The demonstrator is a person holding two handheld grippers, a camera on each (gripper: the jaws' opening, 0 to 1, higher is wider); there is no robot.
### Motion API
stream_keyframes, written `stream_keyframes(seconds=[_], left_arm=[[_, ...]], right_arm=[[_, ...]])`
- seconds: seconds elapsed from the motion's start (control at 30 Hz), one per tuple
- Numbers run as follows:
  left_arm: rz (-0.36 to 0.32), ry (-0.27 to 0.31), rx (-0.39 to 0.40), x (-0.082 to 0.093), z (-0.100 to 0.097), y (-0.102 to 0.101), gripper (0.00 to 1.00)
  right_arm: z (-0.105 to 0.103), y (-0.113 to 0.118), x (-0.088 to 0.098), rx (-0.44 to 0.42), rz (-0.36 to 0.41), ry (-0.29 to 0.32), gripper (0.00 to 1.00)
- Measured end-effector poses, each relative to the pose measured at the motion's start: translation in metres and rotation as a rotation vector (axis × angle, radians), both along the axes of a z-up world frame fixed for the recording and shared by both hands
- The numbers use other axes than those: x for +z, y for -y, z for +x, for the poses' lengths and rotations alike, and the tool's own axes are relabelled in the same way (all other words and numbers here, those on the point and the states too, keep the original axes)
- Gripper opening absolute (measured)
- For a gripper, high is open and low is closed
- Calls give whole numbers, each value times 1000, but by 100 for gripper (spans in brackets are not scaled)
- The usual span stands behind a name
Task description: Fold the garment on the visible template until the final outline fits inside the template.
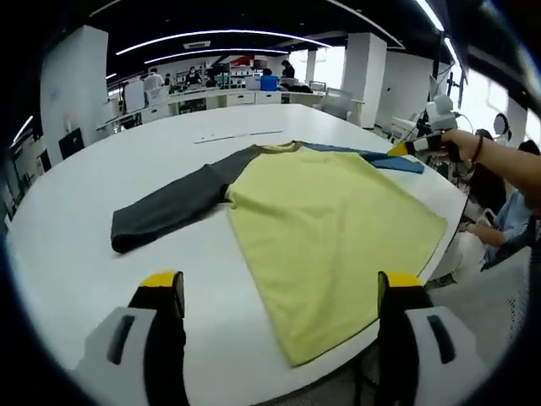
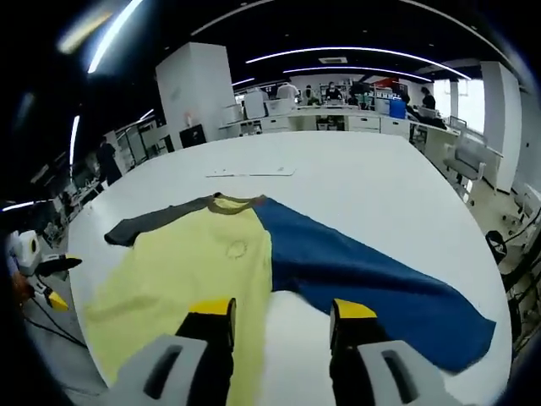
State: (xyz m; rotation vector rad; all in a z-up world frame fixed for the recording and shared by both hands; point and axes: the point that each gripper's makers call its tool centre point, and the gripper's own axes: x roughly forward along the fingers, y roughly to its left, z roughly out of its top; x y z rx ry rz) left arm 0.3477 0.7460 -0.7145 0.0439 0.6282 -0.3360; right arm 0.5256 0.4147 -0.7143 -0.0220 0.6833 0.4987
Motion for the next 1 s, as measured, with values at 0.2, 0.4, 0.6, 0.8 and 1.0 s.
stream_keyframes(seconds=[0.2, 0.4, 0.6, 0.8, 1.0], left_arm=[[-17, 10, -7, 10, 5, 3, 96], [-32, 12, -15, 22, 10, 7, 95], [-26, 22, -27, 34, 15, 8, 93], [-27, 20, -30, 36, 16, 9, 92], [-19, 1, -29, 33, 14, 8, 92]], right_arm=[[19, -3, -13, -1, -8, -25, 38], [29, -6, -27, -2, -33, -43, 31], [33, -7, -40, -7, -60, -68, 22], [36, -6, -51, -11, -109, -78, 14], [39, 1, -54, -46, -147, -83, 2]])
